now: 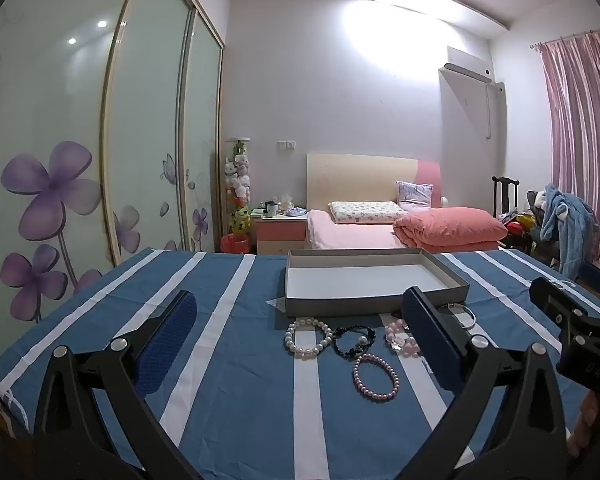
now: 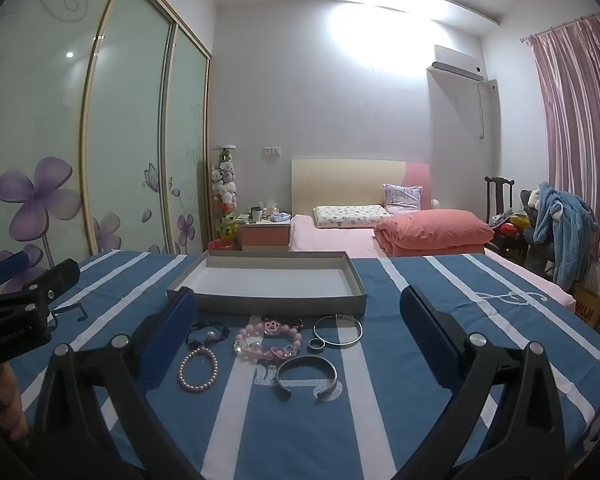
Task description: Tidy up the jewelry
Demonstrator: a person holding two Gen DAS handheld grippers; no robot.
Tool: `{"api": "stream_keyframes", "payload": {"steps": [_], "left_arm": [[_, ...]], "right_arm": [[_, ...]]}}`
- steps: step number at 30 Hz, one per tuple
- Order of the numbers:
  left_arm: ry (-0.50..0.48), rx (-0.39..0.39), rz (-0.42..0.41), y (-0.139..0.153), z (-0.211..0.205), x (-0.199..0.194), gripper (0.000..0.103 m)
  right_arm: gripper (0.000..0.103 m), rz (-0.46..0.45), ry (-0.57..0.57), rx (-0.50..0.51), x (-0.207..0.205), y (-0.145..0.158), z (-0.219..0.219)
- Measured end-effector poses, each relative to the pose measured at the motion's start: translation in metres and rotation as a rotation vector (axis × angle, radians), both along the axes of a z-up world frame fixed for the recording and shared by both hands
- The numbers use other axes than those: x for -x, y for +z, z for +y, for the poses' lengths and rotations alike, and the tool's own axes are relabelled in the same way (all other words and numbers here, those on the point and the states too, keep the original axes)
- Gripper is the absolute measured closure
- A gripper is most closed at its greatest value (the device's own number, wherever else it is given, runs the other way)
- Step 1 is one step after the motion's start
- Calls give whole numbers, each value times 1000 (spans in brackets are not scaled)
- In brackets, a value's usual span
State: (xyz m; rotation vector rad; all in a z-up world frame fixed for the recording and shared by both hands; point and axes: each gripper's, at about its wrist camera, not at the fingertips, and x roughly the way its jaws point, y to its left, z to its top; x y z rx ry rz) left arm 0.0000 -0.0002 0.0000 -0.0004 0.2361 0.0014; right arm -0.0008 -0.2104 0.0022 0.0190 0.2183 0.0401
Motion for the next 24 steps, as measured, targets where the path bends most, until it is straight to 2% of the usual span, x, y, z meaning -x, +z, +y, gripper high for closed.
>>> {"api": "stream_keyframes", "payload": {"steps": [24], "left_arm": [[0, 0, 6, 0, 0, 0, 2]], "right_arm": [[4, 6, 0, -2, 0, -1, -1]]}}
